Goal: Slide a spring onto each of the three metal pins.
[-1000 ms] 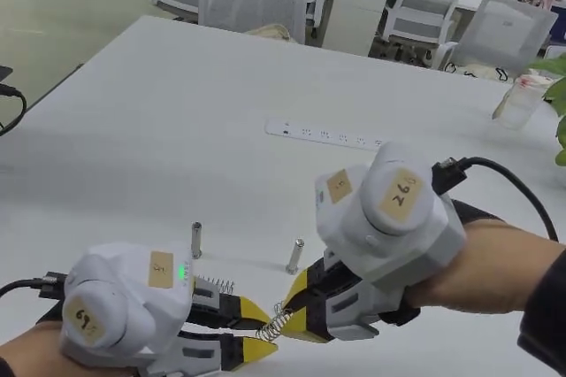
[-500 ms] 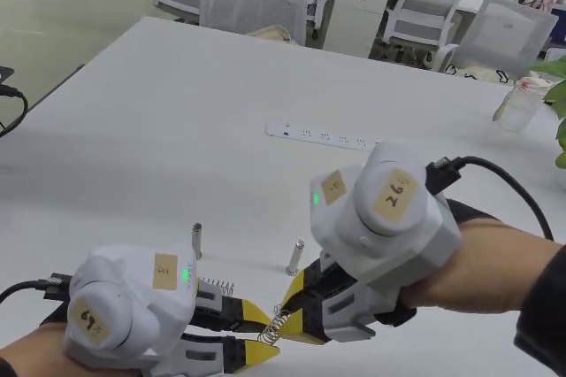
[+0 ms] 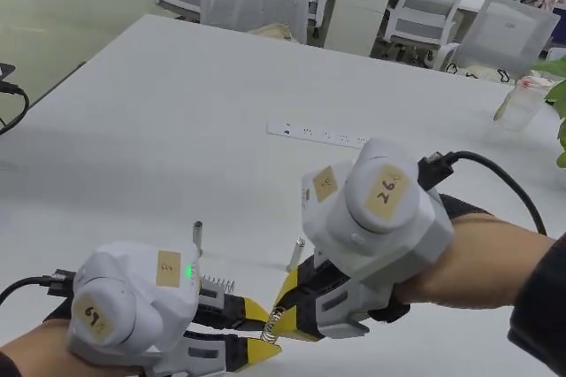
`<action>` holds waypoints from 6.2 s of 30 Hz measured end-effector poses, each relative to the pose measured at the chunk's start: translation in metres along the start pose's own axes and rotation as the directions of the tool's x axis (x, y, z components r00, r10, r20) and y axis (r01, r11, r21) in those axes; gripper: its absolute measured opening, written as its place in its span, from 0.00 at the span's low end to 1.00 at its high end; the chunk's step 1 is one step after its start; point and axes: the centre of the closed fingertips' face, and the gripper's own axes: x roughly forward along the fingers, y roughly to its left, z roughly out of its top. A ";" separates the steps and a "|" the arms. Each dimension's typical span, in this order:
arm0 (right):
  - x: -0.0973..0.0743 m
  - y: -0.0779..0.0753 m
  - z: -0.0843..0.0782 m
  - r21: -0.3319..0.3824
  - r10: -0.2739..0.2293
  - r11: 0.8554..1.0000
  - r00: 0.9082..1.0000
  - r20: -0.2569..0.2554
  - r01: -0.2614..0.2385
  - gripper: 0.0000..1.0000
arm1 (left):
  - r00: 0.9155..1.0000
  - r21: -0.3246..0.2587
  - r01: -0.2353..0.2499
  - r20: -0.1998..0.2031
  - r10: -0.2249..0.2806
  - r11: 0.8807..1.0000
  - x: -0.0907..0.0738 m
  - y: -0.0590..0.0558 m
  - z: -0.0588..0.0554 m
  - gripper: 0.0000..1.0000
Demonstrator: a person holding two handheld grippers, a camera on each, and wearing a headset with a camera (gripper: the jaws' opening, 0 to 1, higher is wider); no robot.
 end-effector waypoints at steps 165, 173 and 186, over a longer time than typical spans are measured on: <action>0.061 -0.143 0.078 0.012 -0.013 1.000 1.000 0.015 0.013 0.08 | 0.892 -0.368 -0.394 0.067 0.447 0.842 -0.112 0.055 -0.037 0.97; 0.066 -0.140 0.075 0.012 -0.008 1.000 1.000 0.011 0.008 0.08 | 0.890 -0.367 -0.400 0.065 0.452 0.840 -0.114 0.055 -0.038 0.96; 0.080 -0.138 0.067 0.021 -0.003 1.000 1.000 0.017 0.003 0.08 | 0.889 -0.372 -0.403 0.061 0.455 0.837 -0.115 0.055 -0.040 0.95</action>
